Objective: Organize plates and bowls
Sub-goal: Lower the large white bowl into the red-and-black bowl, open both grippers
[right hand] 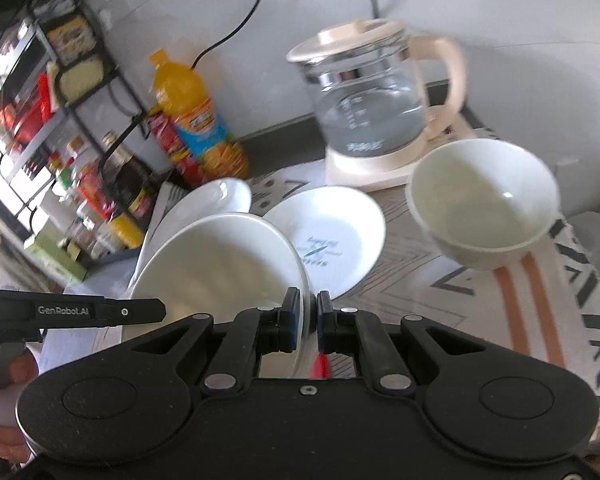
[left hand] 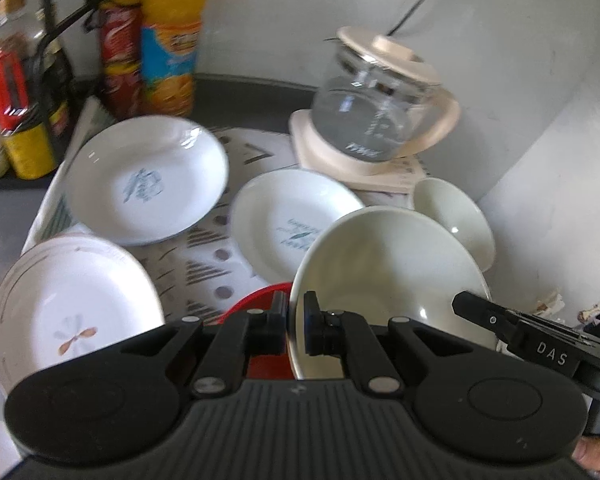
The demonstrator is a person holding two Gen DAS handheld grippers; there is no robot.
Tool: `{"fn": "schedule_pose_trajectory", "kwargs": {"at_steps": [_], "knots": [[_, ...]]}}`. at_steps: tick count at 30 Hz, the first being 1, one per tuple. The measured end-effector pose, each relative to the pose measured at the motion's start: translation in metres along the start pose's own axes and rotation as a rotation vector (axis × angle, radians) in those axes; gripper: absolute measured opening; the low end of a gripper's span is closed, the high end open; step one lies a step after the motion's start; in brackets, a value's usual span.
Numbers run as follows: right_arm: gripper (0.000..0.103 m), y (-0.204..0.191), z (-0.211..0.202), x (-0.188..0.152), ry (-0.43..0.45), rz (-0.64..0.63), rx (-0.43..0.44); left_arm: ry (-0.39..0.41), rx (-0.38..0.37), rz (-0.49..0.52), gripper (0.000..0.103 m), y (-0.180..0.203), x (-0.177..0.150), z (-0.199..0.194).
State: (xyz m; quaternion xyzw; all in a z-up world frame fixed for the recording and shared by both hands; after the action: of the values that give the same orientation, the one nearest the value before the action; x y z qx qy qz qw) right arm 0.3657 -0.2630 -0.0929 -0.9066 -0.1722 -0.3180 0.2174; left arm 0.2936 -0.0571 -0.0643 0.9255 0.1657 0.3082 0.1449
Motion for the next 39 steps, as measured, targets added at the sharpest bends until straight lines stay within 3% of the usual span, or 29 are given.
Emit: {"fn": "schedule_pose_trajectory", "kwargs": {"at_steps": [12,21,29,35,38,39], "knots": [[0.006,-0.013,0.033,-0.015,-0.082,-0.085,-0.029,-0.077,0.079,-0.078,0.006,-0.034,-0.022,0.015],[0.006,-0.021,0.041,-0.012,-0.051,-0.169,-0.056,-0.119,0.086,-0.105,0.007,-0.043,-0.03,0.03],[0.007,-0.029,0.045,-0.009,-0.041,-0.207,-0.058,-0.057,0.089,-0.117,0.01,-0.042,-0.015,0.006],[0.012,-0.022,0.039,-0.003,-0.043,-0.155,-0.046,-0.029,0.11,-0.111,0.014,-0.043,-0.006,-0.001],[0.024,-0.017,0.031,-0.001,-0.02,-0.149,-0.052,-0.037,0.109,-0.103,0.024,-0.04,-0.004,0.002],[0.03,-0.014,0.028,0.0,-0.014,-0.138,-0.052,-0.041,0.104,-0.103,0.033,-0.039,-0.002,0.002]]}}
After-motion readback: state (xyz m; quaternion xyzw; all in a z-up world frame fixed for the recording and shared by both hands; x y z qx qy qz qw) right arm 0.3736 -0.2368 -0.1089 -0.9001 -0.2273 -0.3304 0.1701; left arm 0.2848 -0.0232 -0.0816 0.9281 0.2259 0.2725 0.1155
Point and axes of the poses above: each gripper's, at about its wrist camera, not at the fingertips, and z roughly the way its jaws point, y to its right, x to its top, the point moved 2 cm from there along z, roughly the way its jaws point, and after that the axes turned 8 degrees about -x, right-handed, at the moved point
